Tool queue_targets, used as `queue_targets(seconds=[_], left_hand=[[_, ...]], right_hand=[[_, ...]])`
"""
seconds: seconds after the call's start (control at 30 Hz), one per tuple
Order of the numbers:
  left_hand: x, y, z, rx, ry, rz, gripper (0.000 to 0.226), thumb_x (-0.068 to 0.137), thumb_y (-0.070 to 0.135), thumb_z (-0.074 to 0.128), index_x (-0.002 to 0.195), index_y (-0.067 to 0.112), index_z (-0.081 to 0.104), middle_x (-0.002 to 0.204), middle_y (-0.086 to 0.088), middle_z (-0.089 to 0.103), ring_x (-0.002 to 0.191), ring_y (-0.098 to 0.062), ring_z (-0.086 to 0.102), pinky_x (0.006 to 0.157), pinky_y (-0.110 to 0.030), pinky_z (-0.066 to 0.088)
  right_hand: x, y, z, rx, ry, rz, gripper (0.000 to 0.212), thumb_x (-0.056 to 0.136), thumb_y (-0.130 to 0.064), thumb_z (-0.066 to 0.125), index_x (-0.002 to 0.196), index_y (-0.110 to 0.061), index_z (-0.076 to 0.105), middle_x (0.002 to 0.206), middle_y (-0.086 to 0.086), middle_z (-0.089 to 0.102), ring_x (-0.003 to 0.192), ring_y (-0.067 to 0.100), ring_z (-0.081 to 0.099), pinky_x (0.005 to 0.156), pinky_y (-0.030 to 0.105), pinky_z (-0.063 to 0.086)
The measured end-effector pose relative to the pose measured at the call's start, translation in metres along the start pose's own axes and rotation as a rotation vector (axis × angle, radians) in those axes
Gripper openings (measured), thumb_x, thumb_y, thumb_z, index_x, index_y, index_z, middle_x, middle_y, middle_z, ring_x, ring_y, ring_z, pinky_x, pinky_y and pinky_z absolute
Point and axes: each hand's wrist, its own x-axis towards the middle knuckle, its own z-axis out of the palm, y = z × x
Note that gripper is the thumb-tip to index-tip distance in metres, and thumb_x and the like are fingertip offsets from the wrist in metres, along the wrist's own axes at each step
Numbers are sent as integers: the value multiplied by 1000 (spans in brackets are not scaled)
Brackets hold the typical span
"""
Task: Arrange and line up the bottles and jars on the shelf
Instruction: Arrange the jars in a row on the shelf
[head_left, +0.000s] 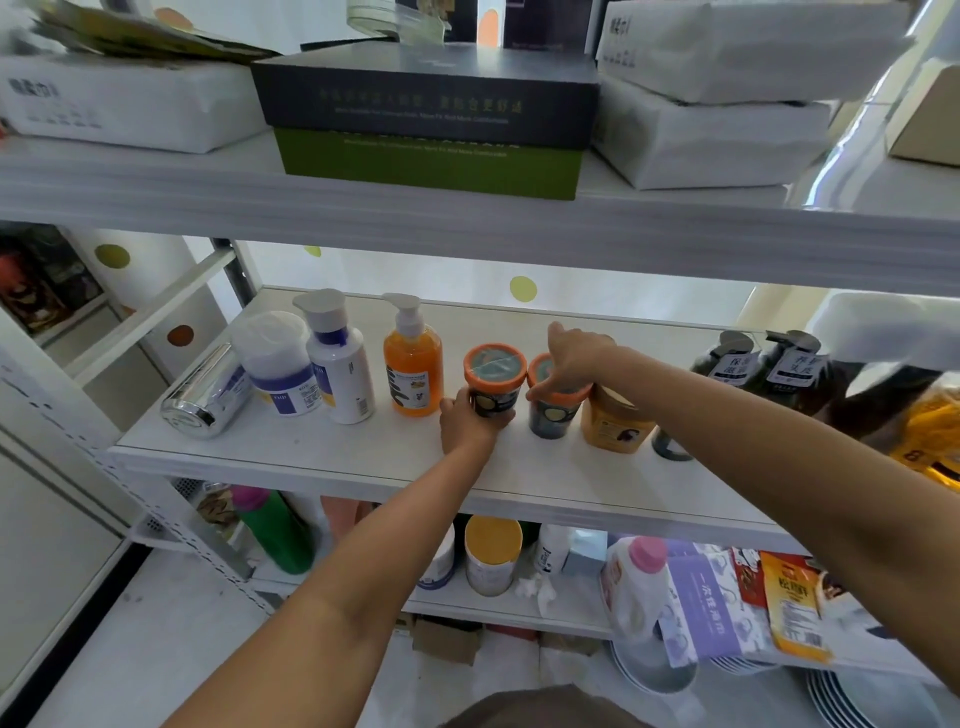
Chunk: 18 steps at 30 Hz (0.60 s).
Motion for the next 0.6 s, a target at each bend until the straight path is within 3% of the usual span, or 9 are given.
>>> queue_targets(seconds=[0.07,0.13,0.27,0.4,0.53,0.6], left_hand=[[2,0,0,-24,-10,-29,67,73,35,78,130,15,49,128,-11,46,116,-30,53,102,-38,45],[3,-1,0,-31,0,-35,66,71,34,80,127,14,51,126,-11,47,113,-31,53,101,-39,46],[2,-2,0,-35,13,-11,62,74,26,78,127,11,51,126,-12,49,112,-30,54,100,-36,46],[-1,-16,-13,-142,95,-120,39,84,9,67,118,6,46,121,-13,58,108,-26,58,85,-29,46],[1,-32,-43,-308,302,-222,48,87,10,64,128,7,38,133,-14,52,121,-32,54,98,-36,46],[7,-36,-59,-334,321,-219,57,86,11,65,134,9,34,135,-15,52,123,-32,52,103,-39,45]], right_hand=[[0,-4,-1,12,32,-135,97,60,-66,73,132,-21,26,133,7,49,118,30,49,100,54,37],[0,-13,-5,58,33,-235,101,63,-67,70,139,-26,19,146,5,38,130,31,41,105,58,28],[2,-43,-3,56,38,-272,101,70,-69,62,147,-25,13,146,6,42,128,30,45,106,52,29],[3,-76,-9,178,112,-310,110,72,-61,68,150,-22,1,155,9,27,138,32,33,112,51,30],[10,-111,-31,413,124,-383,107,75,-39,75,151,-19,2,157,11,20,139,33,30,111,49,34],[14,-127,-39,448,121,-400,102,77,-32,75,150,-21,6,155,11,23,137,33,33,109,48,37]])
